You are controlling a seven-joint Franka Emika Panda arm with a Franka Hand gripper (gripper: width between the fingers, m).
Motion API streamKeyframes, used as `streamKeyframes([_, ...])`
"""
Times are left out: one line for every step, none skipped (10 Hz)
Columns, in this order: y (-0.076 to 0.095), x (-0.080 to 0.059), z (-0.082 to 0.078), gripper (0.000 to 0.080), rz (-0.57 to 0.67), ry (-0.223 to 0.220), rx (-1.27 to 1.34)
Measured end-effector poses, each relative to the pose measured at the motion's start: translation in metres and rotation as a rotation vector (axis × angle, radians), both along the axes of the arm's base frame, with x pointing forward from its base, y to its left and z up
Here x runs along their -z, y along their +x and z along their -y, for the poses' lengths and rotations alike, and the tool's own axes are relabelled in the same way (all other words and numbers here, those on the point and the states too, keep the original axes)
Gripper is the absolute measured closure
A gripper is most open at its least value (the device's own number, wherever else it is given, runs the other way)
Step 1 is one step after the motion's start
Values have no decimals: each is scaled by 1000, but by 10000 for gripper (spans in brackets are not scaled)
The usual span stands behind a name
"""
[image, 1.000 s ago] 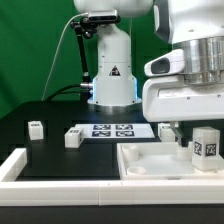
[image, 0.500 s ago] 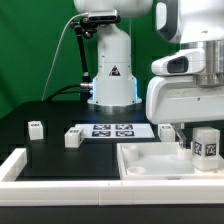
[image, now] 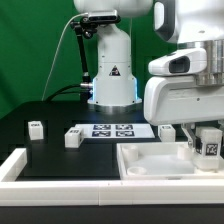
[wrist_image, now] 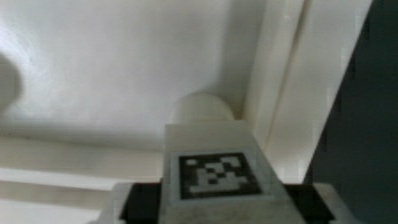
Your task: Assemble one leg
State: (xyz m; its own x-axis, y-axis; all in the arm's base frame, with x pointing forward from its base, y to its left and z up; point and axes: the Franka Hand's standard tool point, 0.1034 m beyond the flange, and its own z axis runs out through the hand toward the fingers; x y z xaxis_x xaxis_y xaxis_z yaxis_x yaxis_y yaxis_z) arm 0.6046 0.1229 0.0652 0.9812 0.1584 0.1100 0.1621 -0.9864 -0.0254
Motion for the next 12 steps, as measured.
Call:
streamKeyframes([0,0,0,509,-1,3,20])
streamKeyframes([0,0,0,509,-1,2,18])
streamKeyframes([0,1,0,509,1,18,112])
streamKeyframes([0,1,0,509,7,41,250])
streamKeyframes([0,1,-1,509,14,61,383])
streamKeyframes([0,1,-1,509,15,77,487])
streamKeyframes([0,1,-1,509,12,99,627])
streamKeyframes([0,2,-1,509,10,118,744])
streamKeyframes([0,2,0,509,6,143,866])
streamKeyframes([0,2,0,509,-1,157,940])
streamKeyframes([0,2,1,509,-18,188,1080])
streamKeyframes([0,2,2,509,-34,219,1211])
